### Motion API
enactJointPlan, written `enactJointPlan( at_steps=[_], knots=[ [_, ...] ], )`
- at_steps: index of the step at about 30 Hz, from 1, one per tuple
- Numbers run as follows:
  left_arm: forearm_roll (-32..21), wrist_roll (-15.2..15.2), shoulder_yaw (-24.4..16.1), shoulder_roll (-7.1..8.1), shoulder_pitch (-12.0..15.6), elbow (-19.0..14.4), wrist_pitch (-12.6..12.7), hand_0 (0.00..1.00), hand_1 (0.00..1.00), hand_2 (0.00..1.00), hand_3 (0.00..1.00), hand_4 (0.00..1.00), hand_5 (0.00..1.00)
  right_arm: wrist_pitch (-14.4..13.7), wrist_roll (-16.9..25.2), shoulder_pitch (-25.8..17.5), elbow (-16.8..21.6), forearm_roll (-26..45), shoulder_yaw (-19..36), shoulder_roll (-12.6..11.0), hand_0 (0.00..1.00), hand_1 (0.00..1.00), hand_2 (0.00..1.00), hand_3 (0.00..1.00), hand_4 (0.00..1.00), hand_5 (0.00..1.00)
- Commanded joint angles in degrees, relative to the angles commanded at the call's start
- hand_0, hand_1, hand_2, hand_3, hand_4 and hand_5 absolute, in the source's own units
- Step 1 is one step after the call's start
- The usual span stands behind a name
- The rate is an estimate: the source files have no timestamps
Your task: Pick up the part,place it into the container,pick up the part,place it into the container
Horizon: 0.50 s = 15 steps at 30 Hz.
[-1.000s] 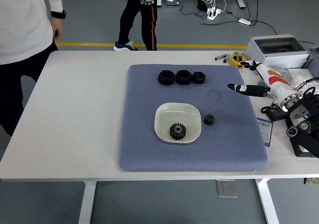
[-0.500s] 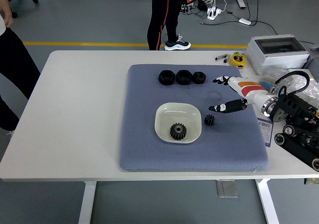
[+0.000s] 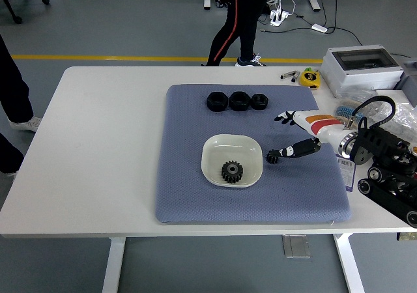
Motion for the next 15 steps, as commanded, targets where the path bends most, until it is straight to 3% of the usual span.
enactJointPlan(
  at_steps=[8, 15],
  knots=[
    [-0.69, 0.0, 0.66, 0.1, 0.12, -0.16, 0.06, 0.676, 0.651, 0.722, 0.615, 0.625, 0.633, 0.33, 0.0, -0.32, -1.63, -0.39, -1.4, 1.19, 0.66, 0.683, 0.725, 0.726, 0.939, 0.474],
    [-0.99, -0.01, 1.0, 0.13, 0.21, -0.22, 0.04, 0.678, 0.652, 0.72, 0.617, 0.626, 0.63, -1.14, 0.66, -0.45, -4.33, -0.49, -3.09, 2.65, 0.612, 0.664, 0.706, 0.683, 0.928, 0.472]
  ],
)
